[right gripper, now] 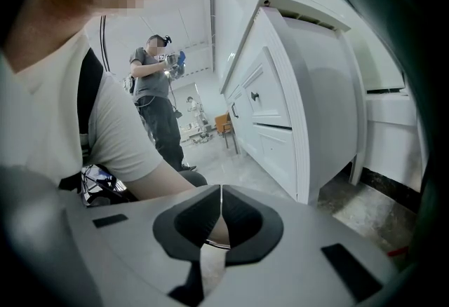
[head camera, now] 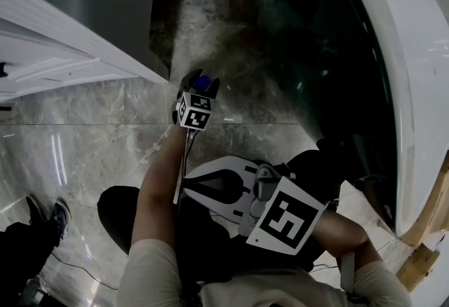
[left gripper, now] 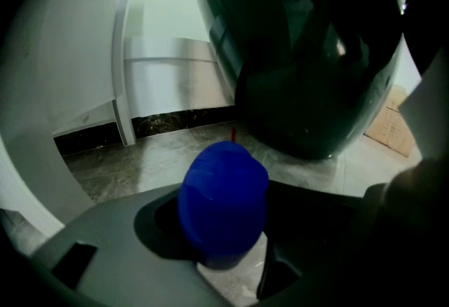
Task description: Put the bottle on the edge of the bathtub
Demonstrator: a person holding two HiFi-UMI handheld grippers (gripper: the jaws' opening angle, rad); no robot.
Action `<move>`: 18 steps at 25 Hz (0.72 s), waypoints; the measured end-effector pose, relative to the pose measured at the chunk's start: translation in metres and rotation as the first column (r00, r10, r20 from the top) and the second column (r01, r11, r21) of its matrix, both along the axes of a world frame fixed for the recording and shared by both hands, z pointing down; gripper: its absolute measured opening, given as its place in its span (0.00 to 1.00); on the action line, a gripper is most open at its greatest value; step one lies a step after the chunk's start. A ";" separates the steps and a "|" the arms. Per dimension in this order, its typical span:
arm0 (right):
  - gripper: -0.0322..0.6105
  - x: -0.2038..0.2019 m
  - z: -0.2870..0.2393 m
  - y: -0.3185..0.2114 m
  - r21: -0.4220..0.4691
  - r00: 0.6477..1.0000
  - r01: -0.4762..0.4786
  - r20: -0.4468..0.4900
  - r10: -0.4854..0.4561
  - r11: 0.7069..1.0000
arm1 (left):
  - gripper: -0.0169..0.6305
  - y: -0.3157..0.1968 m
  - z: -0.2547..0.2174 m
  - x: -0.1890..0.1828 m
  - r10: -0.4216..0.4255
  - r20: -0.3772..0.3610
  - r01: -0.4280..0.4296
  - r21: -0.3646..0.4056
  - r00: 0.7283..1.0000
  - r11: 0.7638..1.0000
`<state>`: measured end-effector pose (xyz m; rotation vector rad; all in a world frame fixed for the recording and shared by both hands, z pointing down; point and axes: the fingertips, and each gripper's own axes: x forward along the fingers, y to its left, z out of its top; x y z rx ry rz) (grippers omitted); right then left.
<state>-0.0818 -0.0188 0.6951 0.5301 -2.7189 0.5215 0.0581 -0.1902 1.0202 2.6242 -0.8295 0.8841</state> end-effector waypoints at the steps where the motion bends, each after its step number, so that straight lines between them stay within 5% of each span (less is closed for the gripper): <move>1: 0.10 0.000 0.000 -0.001 0.002 1.000 -0.001 -0.001 0.001 1.000 | 0.46 0.000 0.000 -0.001 0.000 -0.002 0.000 -0.010 1.000 1.000; 11: 0.10 -0.010 -0.014 -0.006 0.037 0.999 0.027 0.032 -0.028 0.999 | 0.53 0.006 -0.005 -0.022 0.033 0.029 -0.031 -0.070 0.999 0.997; 18: 0.10 -0.017 -0.033 -0.020 0.120 0.995 -0.006 0.096 -0.005 0.993 | 0.55 0.009 -0.018 -0.044 0.092 0.146 -0.090 -0.021 0.985 0.996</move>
